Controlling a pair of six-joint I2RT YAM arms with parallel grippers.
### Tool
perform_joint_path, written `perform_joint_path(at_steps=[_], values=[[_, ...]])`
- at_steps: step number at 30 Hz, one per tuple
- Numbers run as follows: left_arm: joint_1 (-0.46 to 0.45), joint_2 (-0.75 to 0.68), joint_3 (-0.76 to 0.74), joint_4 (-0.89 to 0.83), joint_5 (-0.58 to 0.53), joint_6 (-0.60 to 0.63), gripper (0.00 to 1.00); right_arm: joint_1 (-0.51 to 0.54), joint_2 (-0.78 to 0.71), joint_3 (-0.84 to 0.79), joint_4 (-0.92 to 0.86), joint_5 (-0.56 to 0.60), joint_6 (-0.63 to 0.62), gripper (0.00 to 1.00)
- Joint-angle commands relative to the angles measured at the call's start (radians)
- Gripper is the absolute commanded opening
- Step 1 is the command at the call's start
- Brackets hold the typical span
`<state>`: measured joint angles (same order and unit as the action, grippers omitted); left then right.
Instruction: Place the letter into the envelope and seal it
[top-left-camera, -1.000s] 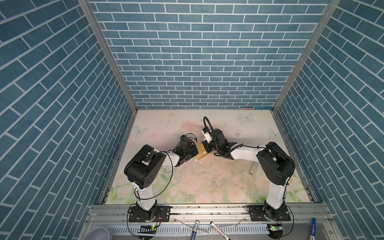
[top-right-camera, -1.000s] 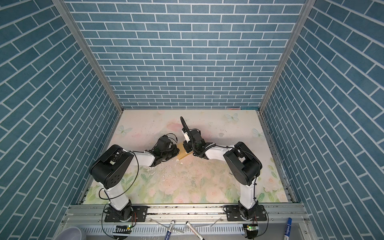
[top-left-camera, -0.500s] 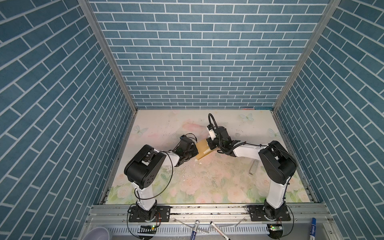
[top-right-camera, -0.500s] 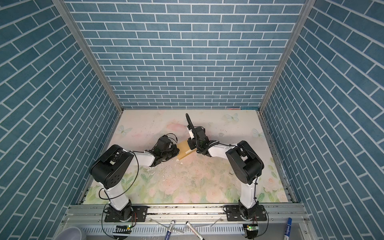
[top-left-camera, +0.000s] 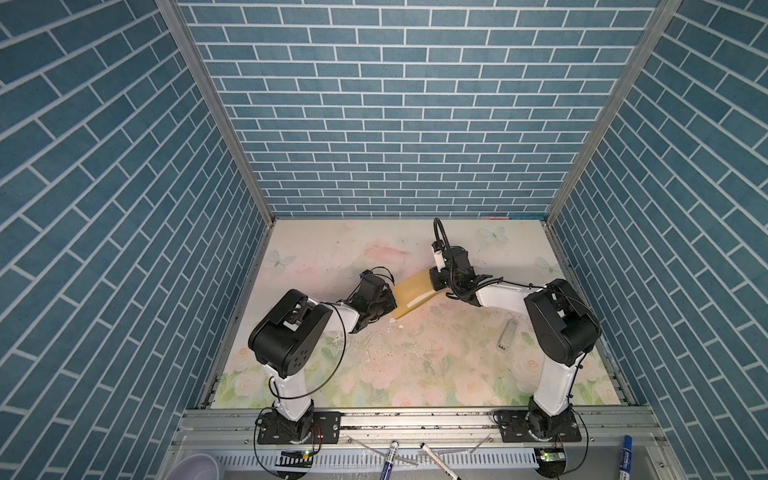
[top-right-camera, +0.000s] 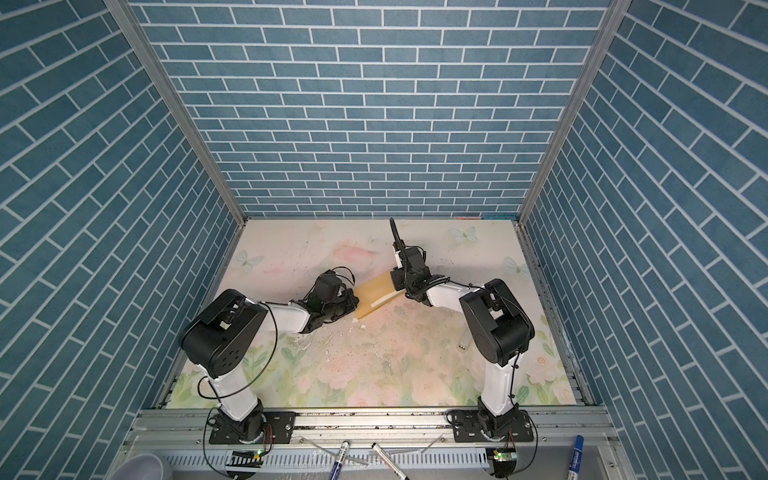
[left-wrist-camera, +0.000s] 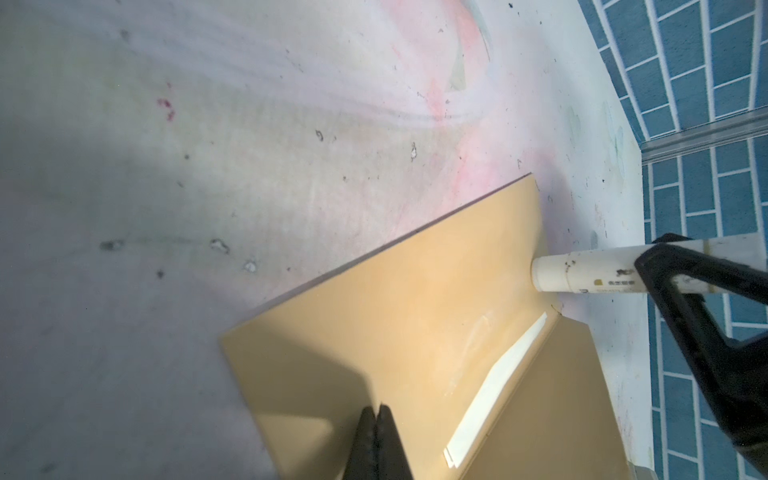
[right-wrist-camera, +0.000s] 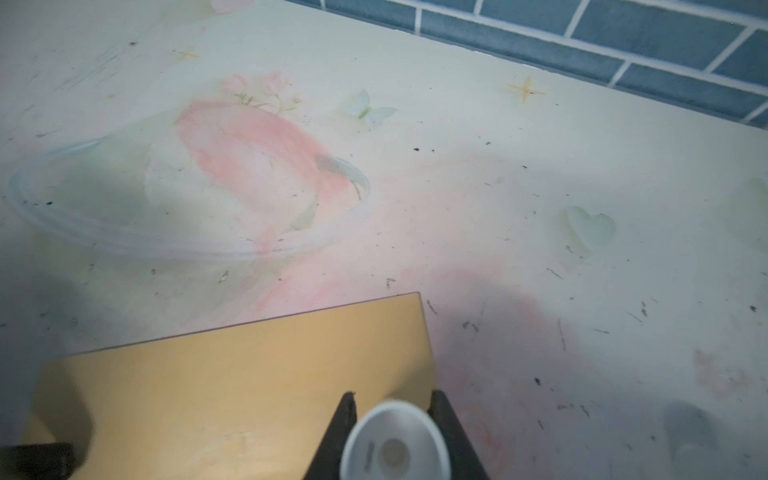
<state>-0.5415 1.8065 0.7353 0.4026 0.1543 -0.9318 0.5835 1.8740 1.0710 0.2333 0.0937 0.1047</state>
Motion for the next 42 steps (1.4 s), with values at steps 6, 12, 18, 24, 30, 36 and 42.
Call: perform_joint_path(at_steps=[6,12,18,24,30,36,42], values=[[0.005,0.059,-0.064,-0.253,-0.048,0.005,0.00,-0.033,0.008,-0.017,-0.125,0.024,0.005,0.00],[0.005,0.059,-0.063,-0.251,-0.045,0.004,0.00,-0.037,-0.093,-0.061,-0.026,-0.045,0.060,0.00],[0.005,0.057,-0.064,-0.251,-0.047,0.010,0.00,-0.080,-0.226,-0.137,0.155,-0.175,0.190,0.00],[0.005,0.044,-0.061,-0.257,-0.044,0.018,0.00,-0.131,-0.289,-0.214,0.380,-0.330,0.365,0.00],[-0.007,-0.032,-0.010,-0.297,-0.038,0.051,0.00,-0.150,-0.310,-0.242,0.521,-0.408,0.454,0.00],[-0.008,-0.196,0.100,-0.356,-0.033,0.101,0.09,-0.151,-0.339,-0.257,0.599,-0.418,0.478,0.00],[-0.006,-0.351,0.218,-0.396,-0.037,0.125,0.39,-0.151,-0.369,-0.259,0.665,-0.430,0.475,0.00]])
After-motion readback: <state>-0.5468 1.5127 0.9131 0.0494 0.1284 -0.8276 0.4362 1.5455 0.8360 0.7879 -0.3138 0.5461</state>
